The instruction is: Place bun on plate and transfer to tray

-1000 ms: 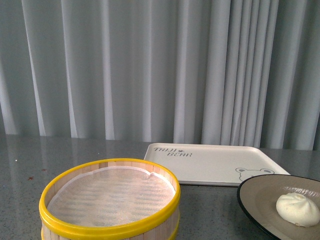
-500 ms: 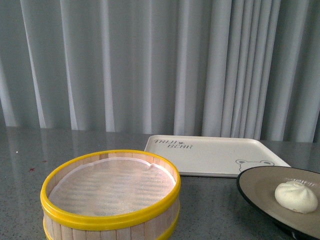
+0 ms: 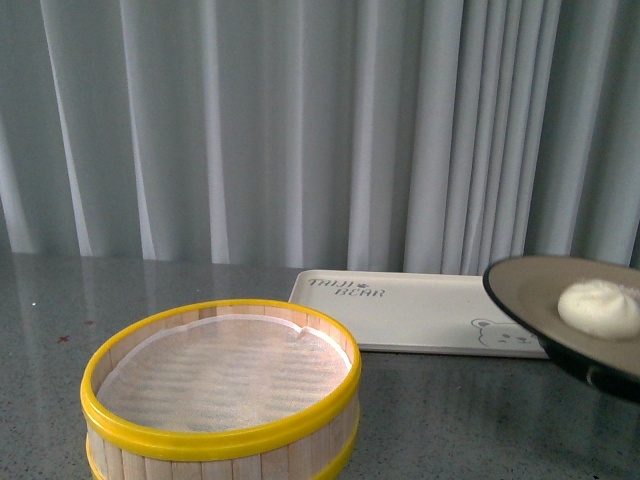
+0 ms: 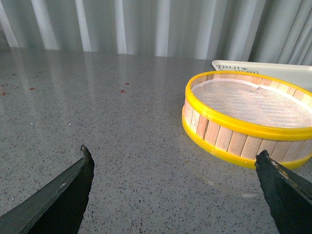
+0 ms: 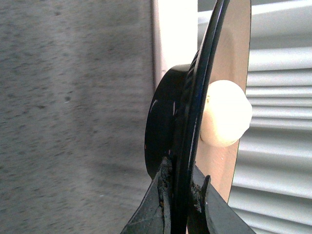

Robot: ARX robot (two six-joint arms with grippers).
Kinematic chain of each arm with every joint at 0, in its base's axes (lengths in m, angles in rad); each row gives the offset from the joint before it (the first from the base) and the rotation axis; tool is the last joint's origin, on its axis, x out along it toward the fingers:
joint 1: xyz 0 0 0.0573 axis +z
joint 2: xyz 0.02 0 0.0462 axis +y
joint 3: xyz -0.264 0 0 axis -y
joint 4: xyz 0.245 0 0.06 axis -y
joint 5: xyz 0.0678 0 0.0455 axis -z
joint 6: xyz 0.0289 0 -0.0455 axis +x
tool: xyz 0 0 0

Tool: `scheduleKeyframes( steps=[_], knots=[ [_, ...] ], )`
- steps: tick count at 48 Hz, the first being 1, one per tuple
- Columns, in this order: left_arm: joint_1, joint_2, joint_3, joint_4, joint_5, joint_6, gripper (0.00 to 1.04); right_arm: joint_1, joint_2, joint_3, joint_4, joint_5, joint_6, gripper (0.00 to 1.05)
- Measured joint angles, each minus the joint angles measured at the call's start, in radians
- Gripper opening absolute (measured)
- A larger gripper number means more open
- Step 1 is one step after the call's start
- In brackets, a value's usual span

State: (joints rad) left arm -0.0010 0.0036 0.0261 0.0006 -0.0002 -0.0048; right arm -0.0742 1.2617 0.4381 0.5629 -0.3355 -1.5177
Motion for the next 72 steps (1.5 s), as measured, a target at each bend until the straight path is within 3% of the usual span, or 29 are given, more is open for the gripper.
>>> scheduleKeyframes(
  steps=[11,26,51,72],
  knots=[
    [0.000,0.000,0.000,0.000,0.000,0.000,0.98,-0.020,0.035,0.228,-0.208,-0.068,-0.067,0.03],
    [0.000,0.000,0.000,0.000,0.000,0.000,0.98,-0.072,0.325,0.625,-0.484,-0.115,-0.237,0.03],
    [0.000,0.000,0.000,0.000,0.000,0.000,0.98,0.018,0.713,0.974,-0.535,-0.147,-0.269,0.03],
    [0.000,0.000,0.000,0.000,0.000,0.000,0.98,0.032,0.851,1.152,-0.592,-0.136,-0.274,0.03]
  ],
)
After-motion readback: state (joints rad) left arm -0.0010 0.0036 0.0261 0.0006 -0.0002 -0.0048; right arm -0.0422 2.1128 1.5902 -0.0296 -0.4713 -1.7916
